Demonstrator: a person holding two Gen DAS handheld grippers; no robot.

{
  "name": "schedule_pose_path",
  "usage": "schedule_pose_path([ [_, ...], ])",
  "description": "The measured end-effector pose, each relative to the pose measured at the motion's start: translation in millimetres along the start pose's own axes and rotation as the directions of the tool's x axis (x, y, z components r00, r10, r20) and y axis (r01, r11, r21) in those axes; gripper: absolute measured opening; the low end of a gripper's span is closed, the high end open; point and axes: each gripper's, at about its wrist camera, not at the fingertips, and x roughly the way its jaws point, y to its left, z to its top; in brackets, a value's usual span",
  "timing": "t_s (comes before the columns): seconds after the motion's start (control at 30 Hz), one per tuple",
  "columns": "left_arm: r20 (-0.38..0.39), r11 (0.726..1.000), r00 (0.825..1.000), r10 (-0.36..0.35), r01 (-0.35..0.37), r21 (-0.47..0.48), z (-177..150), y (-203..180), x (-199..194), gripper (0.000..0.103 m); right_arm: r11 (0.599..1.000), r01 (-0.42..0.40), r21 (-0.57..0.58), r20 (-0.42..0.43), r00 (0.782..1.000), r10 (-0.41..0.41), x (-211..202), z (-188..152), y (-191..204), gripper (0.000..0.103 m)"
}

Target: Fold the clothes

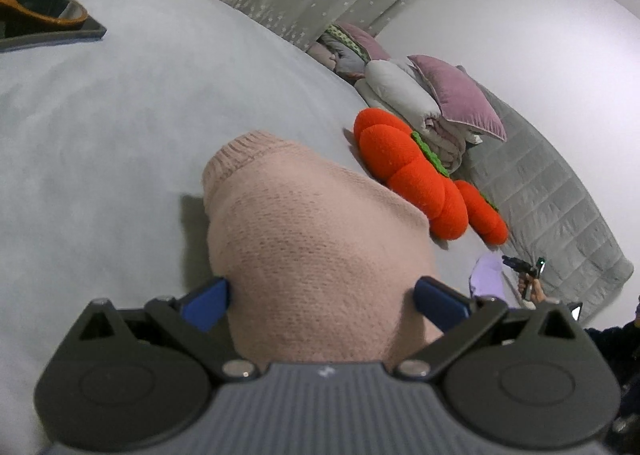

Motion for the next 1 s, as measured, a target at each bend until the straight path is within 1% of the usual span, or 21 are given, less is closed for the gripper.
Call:
schedule_pose_path([
  [0.07, 0.000, 1.000, 1.000, -0.011, 0.011, -0.016, 0.7, 4.4, 2.2, 0.102, 0.998, 0.001, 0.065, -0.005, 1.000, -0.001, 12.2, -0.9, -11.2, 0.099],
  [0.17, 0.000, 0.998, 0.999, -0.035, 0.035, -0.057, 2.3, 13.5, 6.0, 0.102, 0.984, -0.039, 0.173, -0.005, 0.999, 0.041, 29.6, -2.6, -29.0, 0.098],
  [0.27, 0.003, 0.990, 0.998, -0.066, 0.066, -0.123, 3.6, 27.6, 12.7, 0.102, 0.973, -0.041, 0.228, 0.030, 0.999, 0.035, 40.2, -1.7, -39.7, 0.094],
  [0.33, 0.016, 0.984, 0.997, -0.075, 0.077, -0.160, 5.2, 36.1, 19.7, 0.102, 0.975, -0.033, 0.219, 0.062, 0.998, 0.020, 43.1, -2.4, -38.7, 0.093],
  [0.43, 0.046, 0.977, 0.997, -0.066, 0.074, -0.200, 8.9, 43.6, 31.1, 0.103, 0.983, -0.008, 0.182, 0.122, 0.992, -0.014, 46.9, -8.7, -33.3, 0.090],
  [0.53, 0.074, 0.972, 0.996, -0.039, 0.055, -0.230, 15.7, 48.3, 42.5, 0.102, 0.992, 0.024, 0.128, 0.193, 0.980, -0.048, 49.9, -19.0, -24.8, 0.081],
  [0.57, 0.083, 0.970, 0.996, -0.024, 0.043, -0.241, 19.1, 49.8, 46.6, 0.100, 0.993, 0.031, 0.113, 0.220, 0.974, -0.055, 50.4, -22.7, -22.1, 0.077],
  [0.6, 0.092, 0.968, 0.996, -0.007, 0.030, -0.250, 22.7, 51.2, 50.9, 0.097, 0.995, 0.039, 0.095, 0.248, 0.967, -0.062, 51.0, -26.7, -18.7, 0.074],
  [0.67, 0.103, 0.965, 0.995, 0.013, 0.015, -0.262, 28.3, 54.6, 58.2, 0.082, 0.998, 0.049, 0.047, 0.298, 0.952, -0.061, 49.6, -31.2, -10.5, 0.058],
  [0.7, 0.113, 0.963, 0.994, 0.010, 0.021, -0.269, 28.9, 56.6, 58.1, 0.078, 0.998, 0.055, 0.022, 0.322, 0.945, -0.059, 49.0, -32.3, -5.2, 0.055],
  [0.73, 0.125, 0.960, 0.992, 0.007, 0.028, -0.277, 29.0, 58.5, 57.2, 0.069, 0.998, 0.061, -0.008, 0.343, 0.938, -0.055, 48.6, -31.2, 1.6, 0.049],
  [0.77, 0.141, 0.956, 0.990, 0.000, 0.041, -0.291, 28.3, 63.3, 51.7, 0.062, 0.996, 0.070, -0.047, 0.368, 0.929, -0.047, 47.4, -28.8, 8.8, 0.046],
  [0.83, 0.187, 0.947, 0.982, -0.002, 0.061, -0.315, 30.9, 66.4, 44.5, 0.057, 0.988, 0.090, -0.129, 0.412, 0.911, -0.029, 48.8, -21.6, 24.4, 0.044],
  [0.87, 0.210, 0.943, 0.978, -0.001, 0.071, -0.326, 32.4, 67.6, 41.2, 0.055, 0.985, 0.079, -0.152, 0.417, 0.909, -0.008, 51.7, -14.7, 29.9, 0.043],
  [0.93, 0.283, 0.948, 0.959, 0.028, 0.064, -0.313, 37.2, 64.7, 31.4, 0.054, 0.982, 0.037, -0.187, 0.397, 0.917, 0.041, 62.1, 3.3, 39.4, 0.043],
  [1.0, 0.362, 0.950, 0.930, 0.061, 0.058, -0.308, 41.2, 61.1, 20.5, 0.054, 0.974, -0.007, -0.224, 0.359, 0.929, 0.089, 78.3, 24.9, 49.5, 0.042],
])
